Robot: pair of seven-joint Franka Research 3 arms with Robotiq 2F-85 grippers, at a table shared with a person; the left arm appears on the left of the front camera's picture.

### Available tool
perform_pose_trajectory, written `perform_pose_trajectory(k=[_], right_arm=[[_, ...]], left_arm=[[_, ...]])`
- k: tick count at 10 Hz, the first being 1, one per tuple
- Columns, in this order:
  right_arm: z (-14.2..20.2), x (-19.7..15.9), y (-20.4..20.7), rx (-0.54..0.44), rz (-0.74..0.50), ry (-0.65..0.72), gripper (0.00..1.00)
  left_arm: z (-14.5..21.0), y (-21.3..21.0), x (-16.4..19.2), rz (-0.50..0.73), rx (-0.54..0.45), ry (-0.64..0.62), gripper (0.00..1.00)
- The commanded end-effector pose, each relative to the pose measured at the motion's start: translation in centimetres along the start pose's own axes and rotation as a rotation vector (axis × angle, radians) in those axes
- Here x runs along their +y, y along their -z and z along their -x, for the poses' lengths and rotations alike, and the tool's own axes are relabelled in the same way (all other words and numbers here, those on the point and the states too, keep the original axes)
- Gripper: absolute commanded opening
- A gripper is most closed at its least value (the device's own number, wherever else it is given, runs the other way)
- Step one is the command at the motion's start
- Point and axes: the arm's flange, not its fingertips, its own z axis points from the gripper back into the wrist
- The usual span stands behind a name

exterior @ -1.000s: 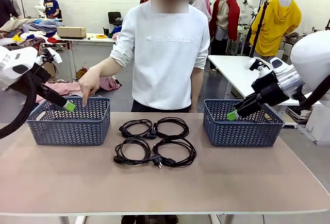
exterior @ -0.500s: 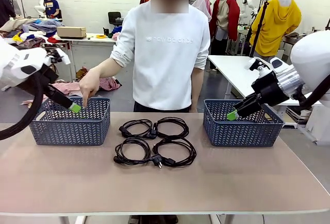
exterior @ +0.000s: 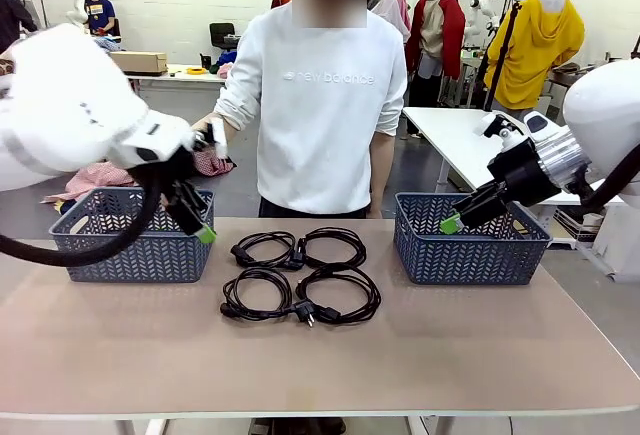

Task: Organize the cables according to human instructions.
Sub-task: Pick up a bundle of cables and place it in the basket indicated by the human.

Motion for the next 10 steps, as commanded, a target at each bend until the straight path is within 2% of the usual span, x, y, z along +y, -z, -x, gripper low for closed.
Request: perform_pose_trajectory(k=[1, 4, 7, 8, 10], right_arm=[[-0.1, -0.3, 0.2, -0.028, -0.018, -0.021, 1.0], [-0.1, -0.3, 0.2, -0.028, -0.018, -0.021, 1.0], [-0.1, -0.3, 0.2, -0.028, -0.018, -0.021, 1.0], [-0.1, -0.3, 0.2, -0.028, -0.018, -0.021, 1.0], [-0.1, -0.3, 0.2, -0.028, -0.018, -0.021, 1.0]], left_arm=[[-2.1, 2.5, -0.2, 0.006, 0.075, 0.122, 1.0], [-4.0, 6.8, -2.2, 0.079, 0.165, 0.22, 1.0], [-3.8, 9.0, -2.8, 0.131, 0.245, 0.218, 1.0], [-4.1, 9.2, -3.6, 0.109, 0.179, 0.217, 1.0], [-4.1, 9.2, -3.6, 0.109, 0.179, 0.217, 1.0]])
